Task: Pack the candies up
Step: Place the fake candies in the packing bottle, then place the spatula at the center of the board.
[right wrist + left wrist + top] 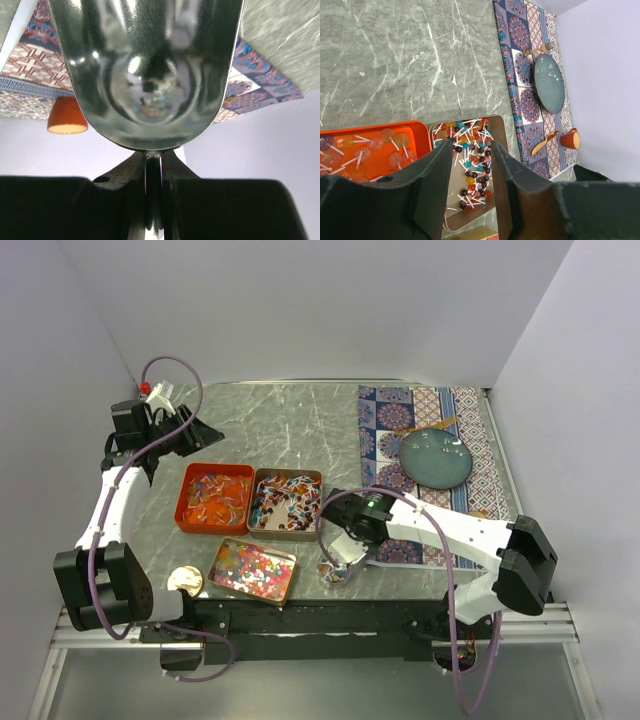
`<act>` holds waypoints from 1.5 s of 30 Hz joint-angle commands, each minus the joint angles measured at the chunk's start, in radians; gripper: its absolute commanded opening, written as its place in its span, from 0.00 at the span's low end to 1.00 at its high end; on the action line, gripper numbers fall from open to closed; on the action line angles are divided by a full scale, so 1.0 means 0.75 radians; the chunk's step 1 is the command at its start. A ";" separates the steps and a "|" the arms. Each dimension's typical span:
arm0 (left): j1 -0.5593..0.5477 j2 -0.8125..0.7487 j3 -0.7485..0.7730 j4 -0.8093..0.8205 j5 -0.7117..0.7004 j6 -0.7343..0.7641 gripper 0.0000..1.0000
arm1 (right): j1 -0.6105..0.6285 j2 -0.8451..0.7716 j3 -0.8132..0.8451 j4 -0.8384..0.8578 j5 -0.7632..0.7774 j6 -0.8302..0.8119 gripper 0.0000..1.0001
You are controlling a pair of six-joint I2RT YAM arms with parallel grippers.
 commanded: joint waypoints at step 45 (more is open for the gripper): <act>-0.331 0.108 -0.029 -0.488 -0.310 0.367 0.45 | -0.762 1.137 1.289 0.245 -0.914 1.666 0.13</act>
